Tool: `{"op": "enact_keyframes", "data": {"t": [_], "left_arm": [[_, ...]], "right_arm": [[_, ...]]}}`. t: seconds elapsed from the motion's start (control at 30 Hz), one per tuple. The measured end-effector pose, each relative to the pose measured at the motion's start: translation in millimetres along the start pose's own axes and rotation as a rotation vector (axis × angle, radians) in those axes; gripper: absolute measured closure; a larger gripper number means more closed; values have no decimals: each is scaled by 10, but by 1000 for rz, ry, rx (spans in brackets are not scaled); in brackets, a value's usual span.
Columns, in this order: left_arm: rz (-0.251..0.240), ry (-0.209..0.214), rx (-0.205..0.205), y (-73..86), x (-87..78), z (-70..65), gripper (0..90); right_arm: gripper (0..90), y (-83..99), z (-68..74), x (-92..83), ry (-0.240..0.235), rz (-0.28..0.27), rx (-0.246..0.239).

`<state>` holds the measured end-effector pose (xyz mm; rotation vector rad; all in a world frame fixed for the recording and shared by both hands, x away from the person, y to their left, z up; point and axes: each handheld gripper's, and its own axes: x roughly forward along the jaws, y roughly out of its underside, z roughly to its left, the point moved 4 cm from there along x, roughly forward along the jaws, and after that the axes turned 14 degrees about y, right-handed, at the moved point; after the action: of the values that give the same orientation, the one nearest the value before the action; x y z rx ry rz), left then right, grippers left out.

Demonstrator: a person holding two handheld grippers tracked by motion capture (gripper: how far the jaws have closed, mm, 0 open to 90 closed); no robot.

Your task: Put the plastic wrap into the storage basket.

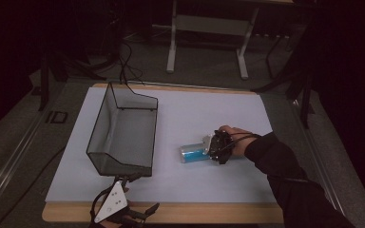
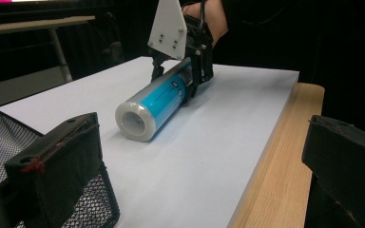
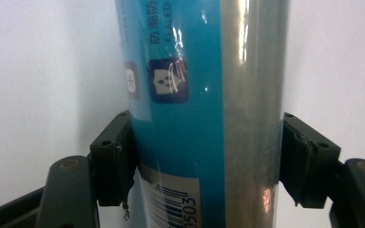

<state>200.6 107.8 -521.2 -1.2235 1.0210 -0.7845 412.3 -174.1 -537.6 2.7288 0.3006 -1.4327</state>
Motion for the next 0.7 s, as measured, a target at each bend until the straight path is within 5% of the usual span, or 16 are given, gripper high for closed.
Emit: {"op": "enact_keyframes", "data": {"t": [0.23, 0.47, 0.7], "left_arm": [[4, 1, 3, 2, 9, 2, 1], [6, -2, 7, 4, 9, 3, 1], [5, -1, 10, -2, 15, -3, 1]], "right_arm": [[312, -16, 17, -20, 9, 17, -15], [313, -17, -53, -101, -20, 11, 27], [316, -4, -269, -272, -72, 2, 205]]}}
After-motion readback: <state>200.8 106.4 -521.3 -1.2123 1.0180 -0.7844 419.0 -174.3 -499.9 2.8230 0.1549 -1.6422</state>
